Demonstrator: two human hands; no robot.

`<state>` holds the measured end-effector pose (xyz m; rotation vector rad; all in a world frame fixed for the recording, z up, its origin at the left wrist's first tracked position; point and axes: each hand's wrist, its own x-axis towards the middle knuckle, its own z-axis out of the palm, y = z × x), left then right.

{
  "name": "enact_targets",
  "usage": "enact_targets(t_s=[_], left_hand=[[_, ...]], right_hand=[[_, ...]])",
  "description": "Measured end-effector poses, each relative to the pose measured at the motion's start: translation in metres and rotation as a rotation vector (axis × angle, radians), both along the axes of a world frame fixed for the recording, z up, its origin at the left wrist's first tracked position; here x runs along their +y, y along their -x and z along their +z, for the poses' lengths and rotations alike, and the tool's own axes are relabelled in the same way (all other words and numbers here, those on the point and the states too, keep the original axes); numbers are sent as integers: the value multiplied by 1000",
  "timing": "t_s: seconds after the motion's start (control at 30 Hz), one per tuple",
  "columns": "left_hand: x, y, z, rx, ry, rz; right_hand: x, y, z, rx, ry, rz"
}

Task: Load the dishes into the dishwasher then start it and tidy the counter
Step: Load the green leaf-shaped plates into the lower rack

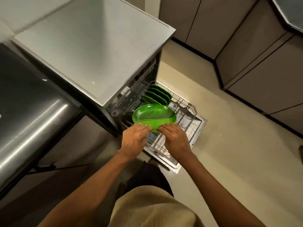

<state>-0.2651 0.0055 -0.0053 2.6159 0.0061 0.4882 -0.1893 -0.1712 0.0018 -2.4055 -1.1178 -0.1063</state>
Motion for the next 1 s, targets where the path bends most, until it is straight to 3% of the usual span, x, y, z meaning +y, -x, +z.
enact_targets(t_s=[0.2, 0.47, 0.63, 0.77, 0.87, 1.0], left_hand=[[-54, -59, -18, 76, 110, 192], [-105, -122, -27, 108, 239, 478], [-132, -153, -41, 167, 128, 599], [-150, -168, -52, 224, 76, 621], [-156, -179, -60, 333, 103, 606], [-157, -203, -73, 631, 174, 551]], right_hand=[[-32, -78, -15, 71, 53, 15], [-38, -133, -27, 475, -123, -302], [-33, -162, -23, 817, -239, -379], [-32, -193, -29, 913, -282, -486], [-30, -212, -44, 919, -212, -548], [-24, -229, -71, 871, -96, -509]])
